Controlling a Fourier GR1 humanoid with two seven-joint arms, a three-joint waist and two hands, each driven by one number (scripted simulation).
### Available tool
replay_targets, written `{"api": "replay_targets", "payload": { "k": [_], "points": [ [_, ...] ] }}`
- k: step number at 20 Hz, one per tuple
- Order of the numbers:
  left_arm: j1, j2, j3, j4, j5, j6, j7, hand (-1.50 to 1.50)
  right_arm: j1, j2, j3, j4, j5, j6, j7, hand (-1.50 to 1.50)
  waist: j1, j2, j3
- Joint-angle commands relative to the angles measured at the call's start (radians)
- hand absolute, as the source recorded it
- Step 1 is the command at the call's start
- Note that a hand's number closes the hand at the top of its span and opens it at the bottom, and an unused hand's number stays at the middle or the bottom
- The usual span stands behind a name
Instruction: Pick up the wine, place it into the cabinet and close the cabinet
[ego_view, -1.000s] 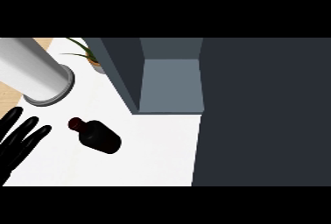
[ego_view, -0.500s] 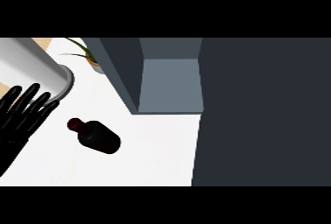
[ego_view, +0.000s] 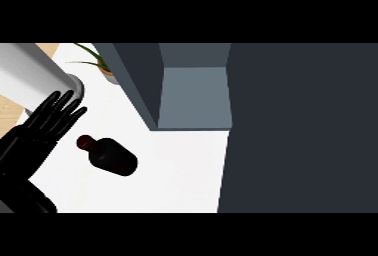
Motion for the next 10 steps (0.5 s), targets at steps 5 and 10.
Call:
{"api": "replay_targets", "payload": {
  "k": [5,10],
  "points": [
    [-0.074,-0.012,0.017,0.319,-0.186,-0.123,-0.184,-1.50,-0.023,0.005,-0.017,-0.111,-0.038,-0.040,0.104,-1.50,-0.002,0.001,-0.001],
    [-0.083,-0.046,-0.001,0.498,-0.371,-0.150,-0.395,-1.50,-0.001,-0.008,-0.041,-0.092,-0.067,0.001,0.069,-1.50,-0.002,0.001,-0.001]
  ]
}}
